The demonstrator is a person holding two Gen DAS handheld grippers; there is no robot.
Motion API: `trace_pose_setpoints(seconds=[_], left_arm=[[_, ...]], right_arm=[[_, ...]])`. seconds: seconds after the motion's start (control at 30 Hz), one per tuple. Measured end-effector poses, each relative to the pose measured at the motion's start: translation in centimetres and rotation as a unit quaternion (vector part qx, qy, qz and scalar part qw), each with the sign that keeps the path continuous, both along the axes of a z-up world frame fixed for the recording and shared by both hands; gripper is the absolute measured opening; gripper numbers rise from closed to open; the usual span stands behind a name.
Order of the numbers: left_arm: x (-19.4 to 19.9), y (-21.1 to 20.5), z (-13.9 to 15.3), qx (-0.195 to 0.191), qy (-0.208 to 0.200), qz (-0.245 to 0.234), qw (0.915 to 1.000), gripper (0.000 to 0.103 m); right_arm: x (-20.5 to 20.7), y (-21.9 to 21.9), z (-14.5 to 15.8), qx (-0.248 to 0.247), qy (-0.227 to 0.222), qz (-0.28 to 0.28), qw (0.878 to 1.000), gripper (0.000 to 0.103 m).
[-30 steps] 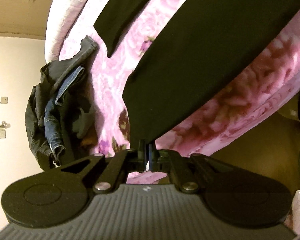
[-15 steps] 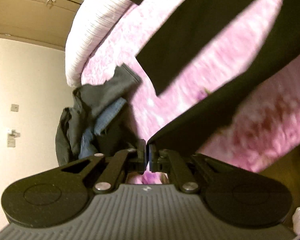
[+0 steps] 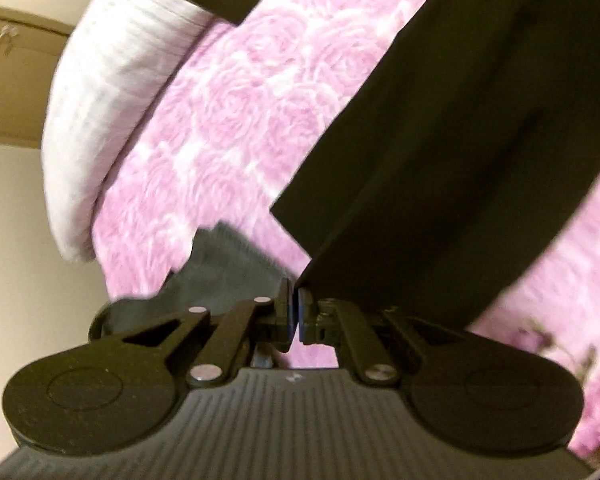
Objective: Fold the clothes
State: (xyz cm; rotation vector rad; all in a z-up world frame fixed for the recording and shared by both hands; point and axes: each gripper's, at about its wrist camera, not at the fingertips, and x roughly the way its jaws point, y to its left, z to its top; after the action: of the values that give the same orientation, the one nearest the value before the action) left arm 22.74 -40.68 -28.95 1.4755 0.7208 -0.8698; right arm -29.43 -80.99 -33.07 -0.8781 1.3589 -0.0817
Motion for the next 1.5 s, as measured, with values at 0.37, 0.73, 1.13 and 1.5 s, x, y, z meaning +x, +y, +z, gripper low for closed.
trace_pose_setpoints(seconds=[0.37, 0.73, 1.13, 1.5], left_arm=[[5.2, -5.0, -4.1, 0.038, 0.021, 0.016, 0.9989, 0.003], [9.0, -8.4, -7.4, 0.024, 0.034, 0.036, 0.9985, 0.005], [8.4, -7.8, -12.8, 0.076, -0.017, 0.038, 0.9962, 0.030], [-1.2, -12.5, -7.1, -0.002, -0.019, 0.013, 0.9997, 0.036]], right_arm=[[6.8, -6.2, -4.4, 0.043, 0.035, -0.014, 0.998, 0.002], [8.5, -8.9, -6.9, 0.063, 0.015, -0.060, 0.996, 0.002], [9.3, -8.5, -9.9, 0.009, -0.003, -0.077, 0.997, 0.032], [-0.2, -9.0, -3.2, 0.091, -0.155, -0.314, 0.932, 0.052]])
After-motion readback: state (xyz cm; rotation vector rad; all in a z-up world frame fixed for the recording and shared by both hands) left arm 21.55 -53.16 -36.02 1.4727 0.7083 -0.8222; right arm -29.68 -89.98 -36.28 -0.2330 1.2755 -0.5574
